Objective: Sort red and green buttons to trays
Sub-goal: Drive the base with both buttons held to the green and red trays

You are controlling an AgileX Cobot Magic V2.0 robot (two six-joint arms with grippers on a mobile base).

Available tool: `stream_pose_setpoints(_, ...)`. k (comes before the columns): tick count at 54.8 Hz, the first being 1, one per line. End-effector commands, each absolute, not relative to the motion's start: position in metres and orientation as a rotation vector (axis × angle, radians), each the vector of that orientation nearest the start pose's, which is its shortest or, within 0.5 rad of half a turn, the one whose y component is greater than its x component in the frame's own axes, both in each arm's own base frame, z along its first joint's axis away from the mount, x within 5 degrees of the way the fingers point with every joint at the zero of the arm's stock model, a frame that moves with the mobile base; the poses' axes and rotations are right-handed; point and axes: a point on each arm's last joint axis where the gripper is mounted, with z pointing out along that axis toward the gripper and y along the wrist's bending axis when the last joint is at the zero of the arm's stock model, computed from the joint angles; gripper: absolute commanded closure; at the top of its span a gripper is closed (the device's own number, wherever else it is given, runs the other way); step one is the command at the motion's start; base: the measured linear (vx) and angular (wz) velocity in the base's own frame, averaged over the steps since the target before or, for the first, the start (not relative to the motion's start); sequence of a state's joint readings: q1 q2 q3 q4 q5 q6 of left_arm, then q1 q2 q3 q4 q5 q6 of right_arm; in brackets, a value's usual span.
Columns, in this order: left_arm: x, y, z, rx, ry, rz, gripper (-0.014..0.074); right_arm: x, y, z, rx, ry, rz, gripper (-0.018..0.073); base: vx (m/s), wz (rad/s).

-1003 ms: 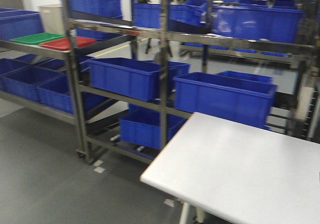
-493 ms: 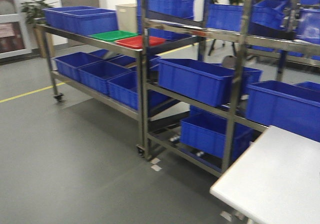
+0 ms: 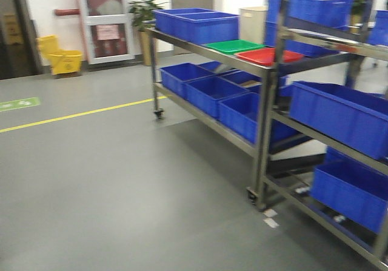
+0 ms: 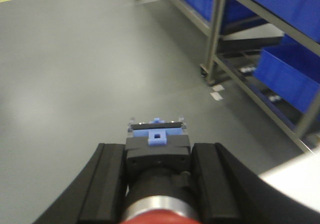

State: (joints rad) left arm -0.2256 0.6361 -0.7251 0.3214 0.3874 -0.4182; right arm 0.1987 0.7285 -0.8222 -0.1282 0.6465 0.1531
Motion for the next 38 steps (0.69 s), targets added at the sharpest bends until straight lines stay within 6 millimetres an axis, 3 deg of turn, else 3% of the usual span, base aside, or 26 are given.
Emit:
stream_pose_setpoints(1,0.1243,-0.0206,0.3892,0.031,1.647,-0.181,0.0599,0.1388,0.0209,0.383,-0.106,1.914,0.086,0.0568,0.22,0.58)
stream_pose_setpoints(38,0.1243,-0.0206,0.3892,0.031,1.647,-0.181,0.0599,0.1388,0.0208,0.383,-0.107,1.913,0.082,0.0568,0.27,0.43)
